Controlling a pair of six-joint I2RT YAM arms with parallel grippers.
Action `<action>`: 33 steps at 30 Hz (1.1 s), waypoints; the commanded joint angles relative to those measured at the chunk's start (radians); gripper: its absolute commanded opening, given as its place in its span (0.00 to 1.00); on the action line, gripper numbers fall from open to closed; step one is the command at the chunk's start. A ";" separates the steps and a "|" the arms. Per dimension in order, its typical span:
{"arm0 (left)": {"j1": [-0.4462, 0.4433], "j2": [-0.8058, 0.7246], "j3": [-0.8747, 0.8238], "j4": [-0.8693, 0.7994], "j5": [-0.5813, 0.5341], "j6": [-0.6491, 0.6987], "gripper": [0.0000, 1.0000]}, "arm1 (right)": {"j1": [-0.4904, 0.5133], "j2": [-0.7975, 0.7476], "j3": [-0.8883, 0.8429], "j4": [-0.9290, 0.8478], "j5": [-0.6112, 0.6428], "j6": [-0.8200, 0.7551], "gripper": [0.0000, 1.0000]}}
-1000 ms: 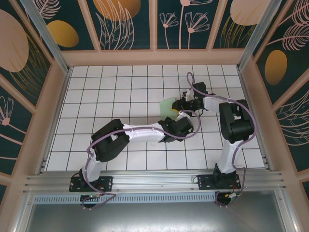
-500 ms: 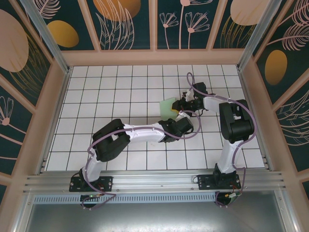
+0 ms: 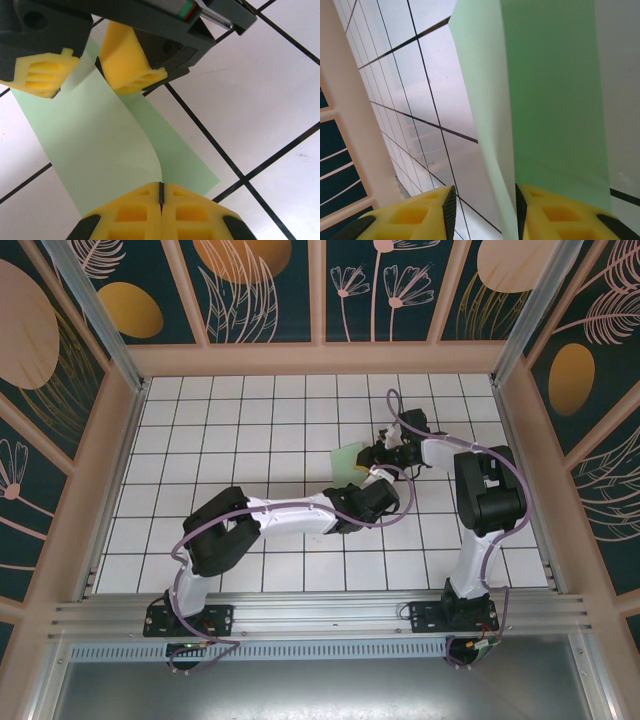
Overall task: Fold a paper plane with a square sheet of paper (fold left side to right side)
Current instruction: Fold the triangle a second time at the center of the table.
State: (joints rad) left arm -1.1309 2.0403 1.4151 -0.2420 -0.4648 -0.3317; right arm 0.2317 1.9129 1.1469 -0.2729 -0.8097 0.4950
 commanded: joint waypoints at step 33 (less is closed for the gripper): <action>0.252 -0.238 -0.364 0.396 0.540 -0.305 0.00 | 0.030 -0.387 -0.450 0.216 0.198 0.029 0.00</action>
State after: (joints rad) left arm -0.8925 1.8317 1.0653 0.1154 0.0353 -0.6029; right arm 0.2394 1.5085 0.7063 -0.0853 -0.6476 0.5148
